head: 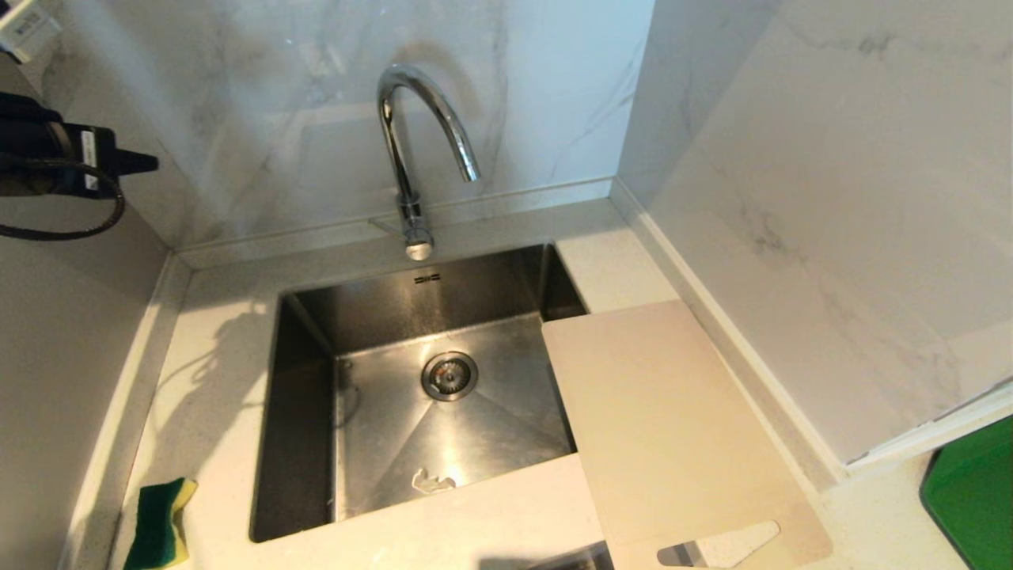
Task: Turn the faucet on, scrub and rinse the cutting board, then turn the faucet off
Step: Turn on the tap
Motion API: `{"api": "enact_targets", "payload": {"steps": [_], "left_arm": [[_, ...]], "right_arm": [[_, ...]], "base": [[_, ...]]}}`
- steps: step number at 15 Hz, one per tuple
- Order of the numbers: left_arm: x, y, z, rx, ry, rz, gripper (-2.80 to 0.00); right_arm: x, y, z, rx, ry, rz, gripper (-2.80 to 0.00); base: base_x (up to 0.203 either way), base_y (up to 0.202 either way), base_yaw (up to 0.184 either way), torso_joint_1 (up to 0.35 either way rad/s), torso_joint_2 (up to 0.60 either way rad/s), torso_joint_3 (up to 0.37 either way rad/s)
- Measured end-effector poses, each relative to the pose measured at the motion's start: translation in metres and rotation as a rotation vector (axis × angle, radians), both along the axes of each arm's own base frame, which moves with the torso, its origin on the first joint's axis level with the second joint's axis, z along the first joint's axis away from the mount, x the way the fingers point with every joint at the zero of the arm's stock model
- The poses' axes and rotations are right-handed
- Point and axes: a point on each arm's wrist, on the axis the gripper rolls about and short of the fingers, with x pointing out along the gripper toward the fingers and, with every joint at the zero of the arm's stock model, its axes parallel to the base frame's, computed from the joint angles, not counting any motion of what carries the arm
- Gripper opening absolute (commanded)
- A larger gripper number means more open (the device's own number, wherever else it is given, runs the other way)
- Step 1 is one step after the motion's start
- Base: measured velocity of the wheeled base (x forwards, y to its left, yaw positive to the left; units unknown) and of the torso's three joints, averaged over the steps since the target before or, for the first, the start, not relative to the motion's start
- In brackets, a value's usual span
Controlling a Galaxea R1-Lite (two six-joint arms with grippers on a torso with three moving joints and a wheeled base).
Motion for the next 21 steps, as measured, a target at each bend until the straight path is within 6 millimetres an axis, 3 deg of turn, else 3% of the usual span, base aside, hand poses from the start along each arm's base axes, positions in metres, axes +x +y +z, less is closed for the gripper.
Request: {"api": "enact_targets", "payload": {"steps": [6,11,16,21], "left_arm": [[0.073,-0.032,-0.020,-0.036,0.050,-0.023,-2.80],[0.123,-0.081,-0.057,-0.007,0.113,0.038,-2.80],[0.145,-0.132,-0.099,0.038,0.153,0.129,-2.80],[0.151,-0.142,-0.110,-0.015,0.140,0.216,-2.80]], "right_arm": [[0.000,0.000,0.000,0.000,0.000,0.000,-2.80],[0.000,0.000,0.000,0.000,0.000,0.000,-2.80],[0.000,0.000,0.000,0.000,0.000,0.000,-2.80],[0.000,0.000,0.000,0.000,0.000,0.001,-2.80]], "base": [[0.000,0.000,0.000,0.000,0.00,0.000],[0.000,0.000,0.000,0.000,0.00,0.000],[0.000,0.000,0.000,0.000,0.00,0.000],[0.000,0.000,0.000,0.000,0.00,0.000]]}}
